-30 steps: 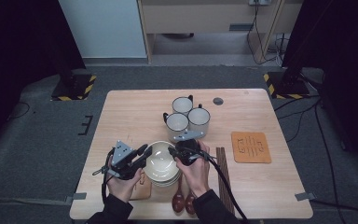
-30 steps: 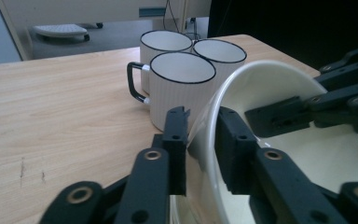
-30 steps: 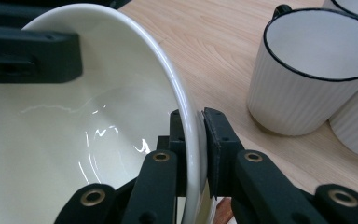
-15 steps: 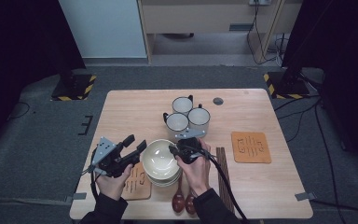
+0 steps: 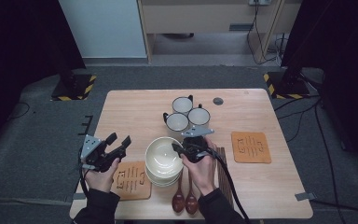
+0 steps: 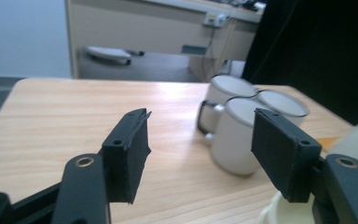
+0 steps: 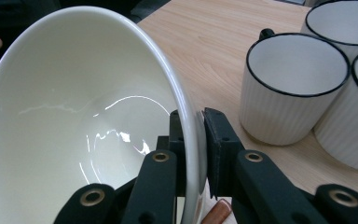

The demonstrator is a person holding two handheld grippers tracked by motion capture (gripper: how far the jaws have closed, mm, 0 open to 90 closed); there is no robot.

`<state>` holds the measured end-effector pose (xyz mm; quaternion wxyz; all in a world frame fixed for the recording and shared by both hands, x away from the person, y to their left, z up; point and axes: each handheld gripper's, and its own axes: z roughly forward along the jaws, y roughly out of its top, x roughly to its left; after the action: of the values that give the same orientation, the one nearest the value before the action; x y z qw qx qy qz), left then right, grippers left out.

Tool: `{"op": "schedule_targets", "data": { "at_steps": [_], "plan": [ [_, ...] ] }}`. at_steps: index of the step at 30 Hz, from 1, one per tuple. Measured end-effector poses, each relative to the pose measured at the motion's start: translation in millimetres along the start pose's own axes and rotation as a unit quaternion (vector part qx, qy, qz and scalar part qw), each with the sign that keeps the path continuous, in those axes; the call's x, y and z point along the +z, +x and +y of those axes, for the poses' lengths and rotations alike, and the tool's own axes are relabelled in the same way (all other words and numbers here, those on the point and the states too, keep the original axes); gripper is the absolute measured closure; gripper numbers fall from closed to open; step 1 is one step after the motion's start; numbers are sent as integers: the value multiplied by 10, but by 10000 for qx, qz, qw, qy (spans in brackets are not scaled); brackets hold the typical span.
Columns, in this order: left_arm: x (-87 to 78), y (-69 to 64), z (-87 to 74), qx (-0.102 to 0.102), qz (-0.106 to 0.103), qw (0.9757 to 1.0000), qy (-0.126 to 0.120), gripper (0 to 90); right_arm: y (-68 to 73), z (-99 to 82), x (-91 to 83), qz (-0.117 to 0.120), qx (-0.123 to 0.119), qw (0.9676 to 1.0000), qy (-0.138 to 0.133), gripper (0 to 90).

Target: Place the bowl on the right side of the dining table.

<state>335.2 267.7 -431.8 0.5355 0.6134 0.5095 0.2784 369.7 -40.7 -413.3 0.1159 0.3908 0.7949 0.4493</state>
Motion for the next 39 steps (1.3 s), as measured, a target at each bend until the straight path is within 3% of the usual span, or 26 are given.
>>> {"op": "schedule_targets", "data": {
  "at_steps": [6,11,18,27,32,39],
  "plan": [
    [90,160,-121,38,303,9990,316,334,-55,19,-101,-33,32,9999,-108,822],
    [185,251,-235,119,483,9966,656,308,-102,38,-206,-62,65,9998,-197,822],
    [315,421,-423,235,646,9902,1217,283,-196,82,-340,-114,138,9993,-327,822],
    [403,555,-564,312,720,9847,1554,258,-344,90,-482,-198,214,9986,-444,822],
    [446,605,-622,436,842,9791,1799,250,-447,78,-568,-310,268,9981,-467,822],
    [513,629,-691,514,837,9753,1977,249,-607,63,-703,-442,385,9969,-531,822]
  ]
}}
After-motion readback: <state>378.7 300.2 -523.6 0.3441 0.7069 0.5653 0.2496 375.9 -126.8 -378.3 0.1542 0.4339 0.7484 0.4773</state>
